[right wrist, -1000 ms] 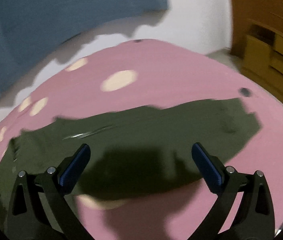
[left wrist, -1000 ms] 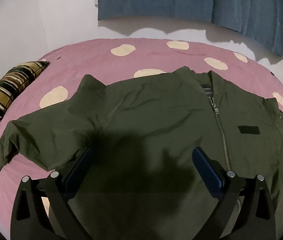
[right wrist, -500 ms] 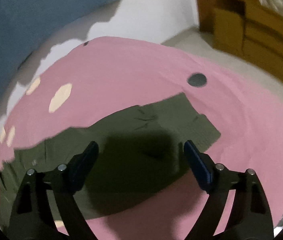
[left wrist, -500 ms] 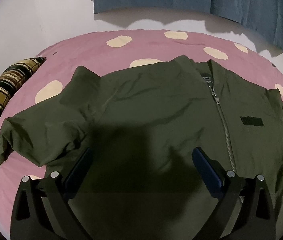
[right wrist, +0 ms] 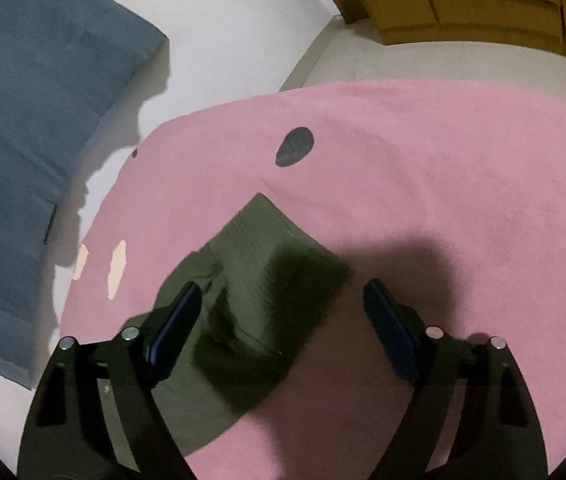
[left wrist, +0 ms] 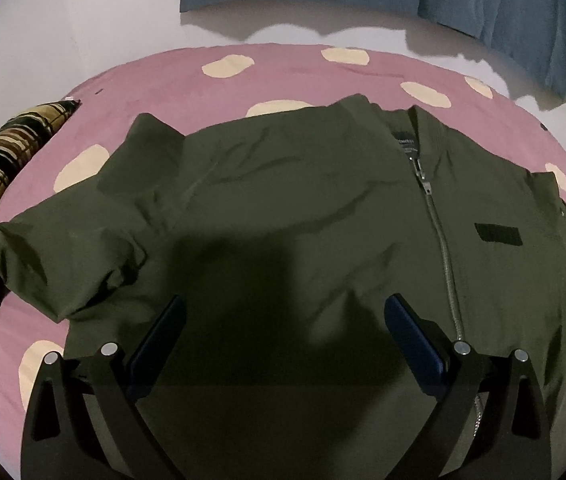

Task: Fold small clothes
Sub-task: 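Grasp the jacket sleeve with the right gripper and fold it across the body, then open the right gripper to release the folded sleeve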

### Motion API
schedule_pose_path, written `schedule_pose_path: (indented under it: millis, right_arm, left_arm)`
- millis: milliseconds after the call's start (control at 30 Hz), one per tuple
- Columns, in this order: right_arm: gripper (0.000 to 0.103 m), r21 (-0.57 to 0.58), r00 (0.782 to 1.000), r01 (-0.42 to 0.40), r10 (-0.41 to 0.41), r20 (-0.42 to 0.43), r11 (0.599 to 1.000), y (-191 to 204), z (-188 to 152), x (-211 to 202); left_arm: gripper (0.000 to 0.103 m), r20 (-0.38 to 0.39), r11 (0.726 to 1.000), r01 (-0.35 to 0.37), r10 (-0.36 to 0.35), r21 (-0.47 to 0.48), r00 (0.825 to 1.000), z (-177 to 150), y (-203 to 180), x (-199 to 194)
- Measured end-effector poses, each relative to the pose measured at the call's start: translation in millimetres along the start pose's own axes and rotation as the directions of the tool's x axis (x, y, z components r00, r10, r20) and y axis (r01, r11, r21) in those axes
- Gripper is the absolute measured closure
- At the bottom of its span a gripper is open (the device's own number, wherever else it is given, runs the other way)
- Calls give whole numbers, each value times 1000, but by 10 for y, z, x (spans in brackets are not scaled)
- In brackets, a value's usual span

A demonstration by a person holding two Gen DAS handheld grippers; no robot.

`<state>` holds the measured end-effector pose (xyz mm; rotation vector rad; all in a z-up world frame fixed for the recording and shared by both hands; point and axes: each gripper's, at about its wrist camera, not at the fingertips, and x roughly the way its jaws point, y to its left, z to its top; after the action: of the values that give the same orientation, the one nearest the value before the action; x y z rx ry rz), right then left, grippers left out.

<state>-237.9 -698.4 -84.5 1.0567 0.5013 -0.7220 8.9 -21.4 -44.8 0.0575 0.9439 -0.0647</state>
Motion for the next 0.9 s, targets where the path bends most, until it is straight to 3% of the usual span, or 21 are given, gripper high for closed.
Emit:
schedule_pose_path:
  millis: [33,100,200,333,500,900]
  right_arm:
    - [40,4,1000,-7,7,-5,1000,0,21,28]
    - [45,2,1000,19,-19,-11,1000,8,29,59]
    - [65,-59,999,45,-46,-17,997,26,14,21]
    - [84,-55,999,-19,17,-27,998,-49,4,-36]
    - [88,-27,997,-72,73,16,997,-176,4,-268]
    - [88,-4,1000,-11,11,13,1000,-308,-99,-163]
  left_arm:
    - [4,1,1000,-3,3,1,1000,-7,-3,-6]
    - [4,3,1000,-5,5,-2,1000,-13,1,-16]
    - [4,2,1000,-12,12,-7,1000,-20,4,-20]
    - [4,-1,1000,-18,18,-9,1000,-23,7,-17]
    - [4,5,1000,-19,19,-6,1000,-28,12,-44]
    - [4,19,1000,-3,3,-27,1000,-27,132,-87]
